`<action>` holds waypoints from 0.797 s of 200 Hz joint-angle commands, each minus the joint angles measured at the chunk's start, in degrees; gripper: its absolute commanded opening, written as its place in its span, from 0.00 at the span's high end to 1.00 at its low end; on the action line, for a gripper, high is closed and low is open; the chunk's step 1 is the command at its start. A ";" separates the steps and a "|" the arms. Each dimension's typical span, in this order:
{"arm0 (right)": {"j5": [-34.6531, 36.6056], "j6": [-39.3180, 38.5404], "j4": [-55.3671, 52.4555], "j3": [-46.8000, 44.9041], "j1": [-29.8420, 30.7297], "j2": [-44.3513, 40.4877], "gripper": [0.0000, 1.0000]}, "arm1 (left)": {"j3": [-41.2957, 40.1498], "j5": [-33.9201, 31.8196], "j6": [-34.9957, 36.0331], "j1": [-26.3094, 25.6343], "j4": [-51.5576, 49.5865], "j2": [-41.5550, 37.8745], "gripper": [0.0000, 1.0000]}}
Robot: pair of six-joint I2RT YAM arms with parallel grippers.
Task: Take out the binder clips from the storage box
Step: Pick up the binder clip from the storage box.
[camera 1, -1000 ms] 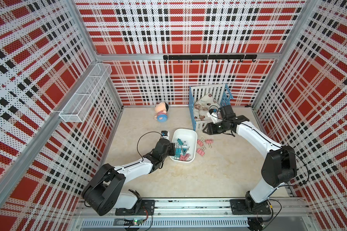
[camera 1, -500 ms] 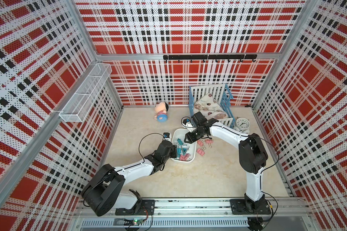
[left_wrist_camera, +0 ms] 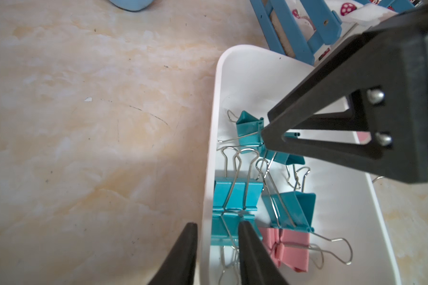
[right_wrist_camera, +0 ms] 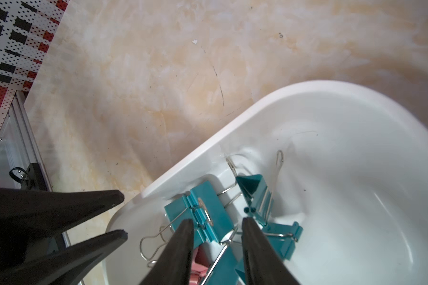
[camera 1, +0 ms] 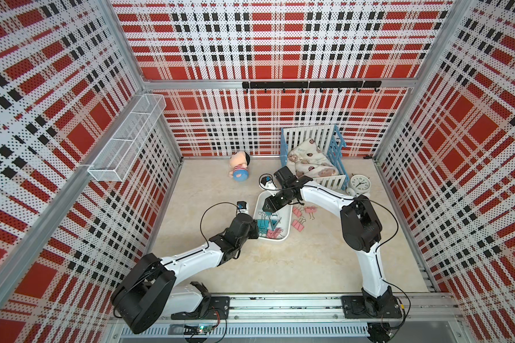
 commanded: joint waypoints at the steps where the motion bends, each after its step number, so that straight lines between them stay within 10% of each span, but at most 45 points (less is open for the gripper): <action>1: -1.64 -1.52 -0.52 1.21 0.61 1.21 0.61 | -0.48 -0.38 -0.35 -0.47 -0.50 -0.19 0.65; 159: -4.09 -4.85 -5.58 5.89 1.21 5.61 0.81 | -0.87 -0.81 -0.75 -1.09 -0.23 1.20 0.70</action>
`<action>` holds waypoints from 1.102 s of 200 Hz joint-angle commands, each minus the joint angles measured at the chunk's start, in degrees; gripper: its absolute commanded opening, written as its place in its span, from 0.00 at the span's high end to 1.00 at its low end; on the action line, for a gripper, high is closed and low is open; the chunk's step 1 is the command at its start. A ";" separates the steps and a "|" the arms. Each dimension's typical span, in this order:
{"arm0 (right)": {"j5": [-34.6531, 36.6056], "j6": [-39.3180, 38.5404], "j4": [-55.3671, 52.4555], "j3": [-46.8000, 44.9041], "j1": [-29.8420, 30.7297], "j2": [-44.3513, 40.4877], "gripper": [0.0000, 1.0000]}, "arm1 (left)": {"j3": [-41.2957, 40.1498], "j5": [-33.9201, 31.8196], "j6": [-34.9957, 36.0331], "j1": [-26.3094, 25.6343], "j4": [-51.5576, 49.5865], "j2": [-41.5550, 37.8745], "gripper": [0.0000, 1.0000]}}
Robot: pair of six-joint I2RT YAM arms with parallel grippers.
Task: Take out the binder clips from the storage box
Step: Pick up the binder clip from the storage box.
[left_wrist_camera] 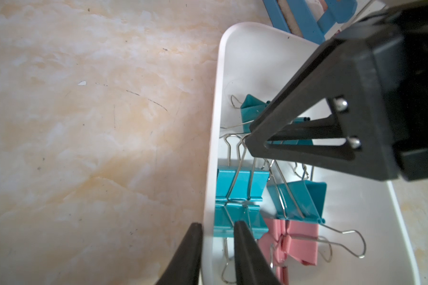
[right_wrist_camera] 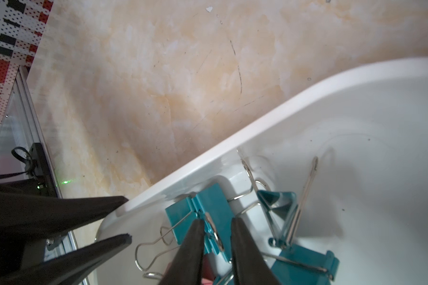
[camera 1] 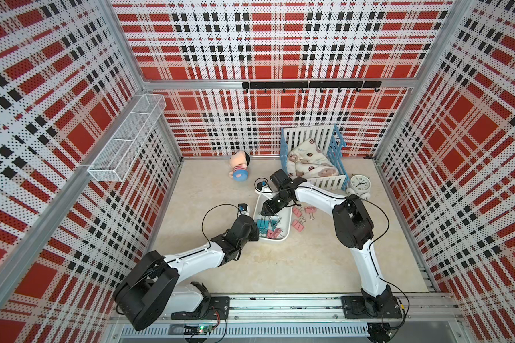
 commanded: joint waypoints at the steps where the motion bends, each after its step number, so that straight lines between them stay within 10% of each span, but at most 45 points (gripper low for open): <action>1: -0.91 -1.30 -1.73 1.53 0.51 0.61 0.82 | -0.50 -0.85 -0.24 -0.39 -0.08 -0.29 0.70; 70: -2.24 -2.46 -2.93 1.57 0.57 -2.49 0.98 | -0.57 -1.00 -0.26 -0.39 -0.09 -0.35 0.70; 220: 2.12 0.26 0.37 -1.65 -3.79 -15.56 1.00 | -0.43 -1.36 0.18 -0.39 -0.10 -0.47 0.70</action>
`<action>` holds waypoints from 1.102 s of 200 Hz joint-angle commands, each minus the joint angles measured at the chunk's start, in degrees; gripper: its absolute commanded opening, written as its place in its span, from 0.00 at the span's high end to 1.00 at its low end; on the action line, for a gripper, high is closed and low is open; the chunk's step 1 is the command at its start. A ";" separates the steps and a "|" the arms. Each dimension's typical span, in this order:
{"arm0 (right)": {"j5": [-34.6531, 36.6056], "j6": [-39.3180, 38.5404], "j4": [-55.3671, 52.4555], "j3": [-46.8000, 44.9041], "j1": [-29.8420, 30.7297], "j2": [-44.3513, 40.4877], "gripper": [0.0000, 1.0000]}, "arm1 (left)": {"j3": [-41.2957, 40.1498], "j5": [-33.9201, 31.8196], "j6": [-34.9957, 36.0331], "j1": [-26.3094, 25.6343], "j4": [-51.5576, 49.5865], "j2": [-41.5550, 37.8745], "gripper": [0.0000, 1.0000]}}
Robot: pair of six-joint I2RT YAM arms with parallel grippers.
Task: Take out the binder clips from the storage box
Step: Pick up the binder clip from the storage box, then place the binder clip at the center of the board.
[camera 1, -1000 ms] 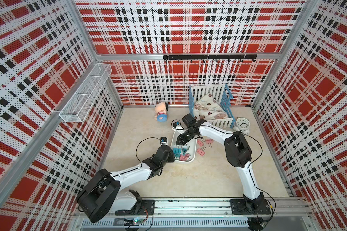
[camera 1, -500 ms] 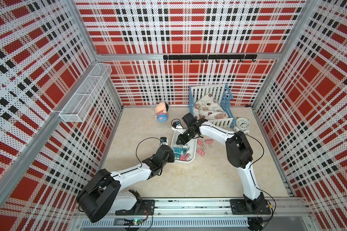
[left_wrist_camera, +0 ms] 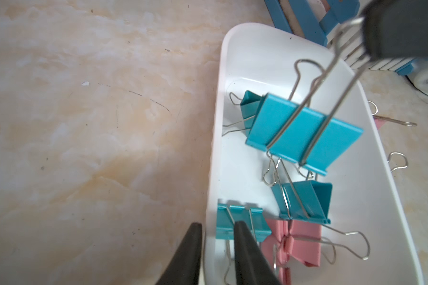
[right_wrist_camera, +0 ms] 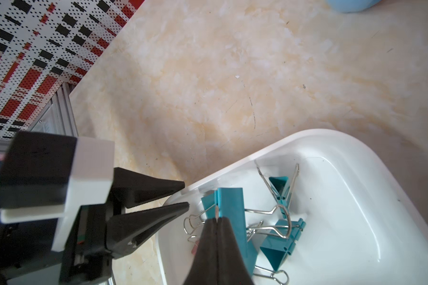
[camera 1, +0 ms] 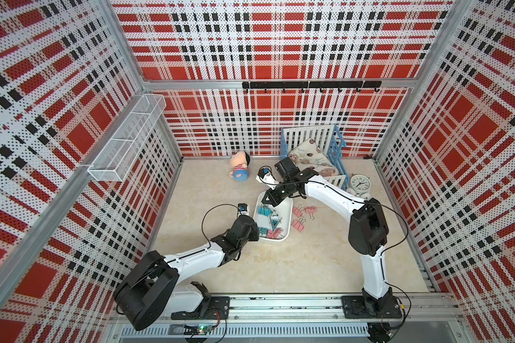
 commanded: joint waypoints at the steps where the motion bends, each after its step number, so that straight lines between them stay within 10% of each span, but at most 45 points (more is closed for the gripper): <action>1: 1.44 1.70 2.43 -2.80 -2.56 -5.26 1.00 | -0.35 -0.91 0.16 -0.39 -0.06 -0.47 0.70; 120: -0.46 14.36 20.86 -33.76 -22.23 -27.31 1.00 | -0.40 -0.99 0.55 -0.26 -0.07 -0.88 0.70; 220: -3.06 21.25 32.42 -49.68 -33.02 -30.02 1.00 | -0.57 -0.37 0.57 -0.23 0.49 -0.28 0.70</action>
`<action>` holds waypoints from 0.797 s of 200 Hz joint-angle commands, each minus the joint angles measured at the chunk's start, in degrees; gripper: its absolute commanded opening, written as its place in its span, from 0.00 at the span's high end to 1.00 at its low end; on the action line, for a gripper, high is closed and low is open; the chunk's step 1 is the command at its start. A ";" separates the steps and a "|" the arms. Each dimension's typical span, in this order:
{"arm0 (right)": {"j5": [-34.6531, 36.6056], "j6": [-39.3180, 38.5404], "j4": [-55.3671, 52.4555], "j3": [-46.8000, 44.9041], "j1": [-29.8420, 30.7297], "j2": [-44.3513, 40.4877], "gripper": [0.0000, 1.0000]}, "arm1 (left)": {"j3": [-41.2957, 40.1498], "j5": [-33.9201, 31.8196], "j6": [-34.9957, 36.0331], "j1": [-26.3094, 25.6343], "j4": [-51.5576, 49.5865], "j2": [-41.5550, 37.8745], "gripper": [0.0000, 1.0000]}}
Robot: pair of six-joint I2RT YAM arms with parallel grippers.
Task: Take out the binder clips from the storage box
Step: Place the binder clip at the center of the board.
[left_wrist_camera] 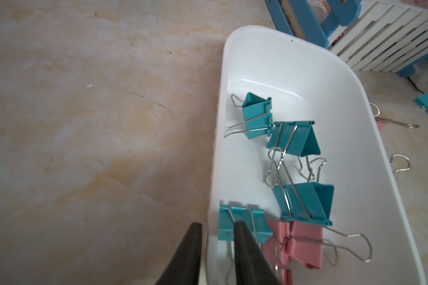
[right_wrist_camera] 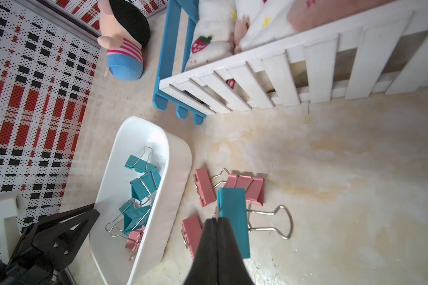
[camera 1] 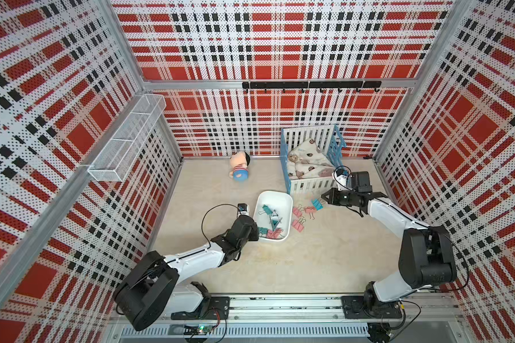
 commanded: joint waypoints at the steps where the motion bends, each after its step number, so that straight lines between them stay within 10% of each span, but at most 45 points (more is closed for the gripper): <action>1: -1.36 2.09 5.03 -2.32 -1.46 -1.41 1.00 | -0.58 0.13 0.52 -0.22 0.43 -0.18 0.70; 159: -1.05 4.35 11.30 -8.06 -6.26 2.41 1.00 | -0.40 0.32 0.62 -0.21 0.43 0.53 0.70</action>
